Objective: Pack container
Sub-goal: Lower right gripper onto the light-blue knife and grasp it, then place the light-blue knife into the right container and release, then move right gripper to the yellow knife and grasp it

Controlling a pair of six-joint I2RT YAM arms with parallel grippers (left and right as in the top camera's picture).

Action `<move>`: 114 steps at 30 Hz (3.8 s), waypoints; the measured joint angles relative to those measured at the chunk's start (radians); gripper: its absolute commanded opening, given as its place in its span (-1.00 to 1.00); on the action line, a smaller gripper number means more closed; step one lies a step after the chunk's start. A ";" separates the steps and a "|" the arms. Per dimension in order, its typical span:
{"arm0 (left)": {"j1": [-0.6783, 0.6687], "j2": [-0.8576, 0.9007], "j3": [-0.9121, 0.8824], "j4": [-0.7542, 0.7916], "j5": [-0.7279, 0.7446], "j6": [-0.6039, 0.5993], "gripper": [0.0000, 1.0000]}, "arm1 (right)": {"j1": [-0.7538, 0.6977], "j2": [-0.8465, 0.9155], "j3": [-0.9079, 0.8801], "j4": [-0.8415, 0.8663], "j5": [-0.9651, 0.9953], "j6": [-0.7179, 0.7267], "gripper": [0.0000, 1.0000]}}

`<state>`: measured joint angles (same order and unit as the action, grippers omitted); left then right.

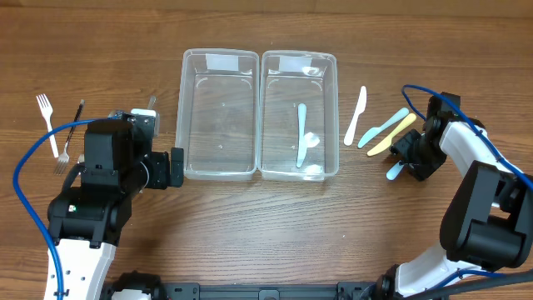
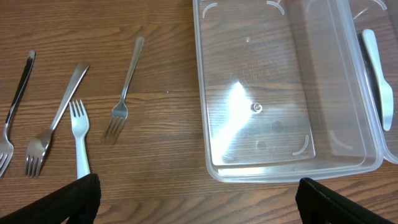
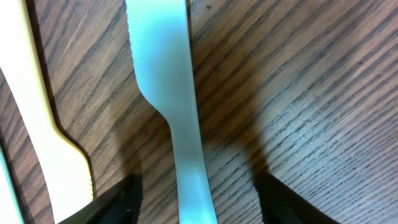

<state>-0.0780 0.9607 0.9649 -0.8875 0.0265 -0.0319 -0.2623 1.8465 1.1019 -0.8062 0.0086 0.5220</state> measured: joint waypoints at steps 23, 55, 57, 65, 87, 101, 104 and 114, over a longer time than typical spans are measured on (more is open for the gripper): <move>0.000 0.000 0.000 0.000 0.000 0.000 1.00 | 0.000 0.000 -0.004 -0.060 -0.003 0.001 -0.57; 0.000 0.000 0.001 0.000 0.000 0.000 1.00 | 0.126 -0.058 0.280 -0.245 0.027 -0.079 -0.92; 0.000 0.000 0.002 0.000 0.000 0.000 1.00 | 0.211 -0.096 0.390 -0.277 0.035 -0.096 -0.92; 0.000 0.000 0.003 0.000 0.000 0.000 1.00 | 0.566 -0.142 0.562 -0.256 0.037 -0.121 -0.92; 0.000 0.000 0.003 0.000 0.000 0.000 1.00 | 0.677 0.240 0.554 -0.267 0.041 -0.149 -0.17; 0.000 0.000 0.004 0.000 0.001 0.000 1.00 | 0.517 0.049 0.898 -0.465 0.098 -0.046 -0.04; 0.000 0.000 0.004 0.000 0.001 0.000 1.00 | 0.372 0.002 0.912 -0.497 0.100 -0.009 0.14; 0.000 0.000 0.004 0.000 0.001 0.000 1.00 | 0.105 0.108 0.749 -0.450 0.094 0.016 0.29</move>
<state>-0.0780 0.9607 0.9688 -0.8879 0.0273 -0.0319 -0.1574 1.9541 1.8507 -1.2560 0.1024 0.5377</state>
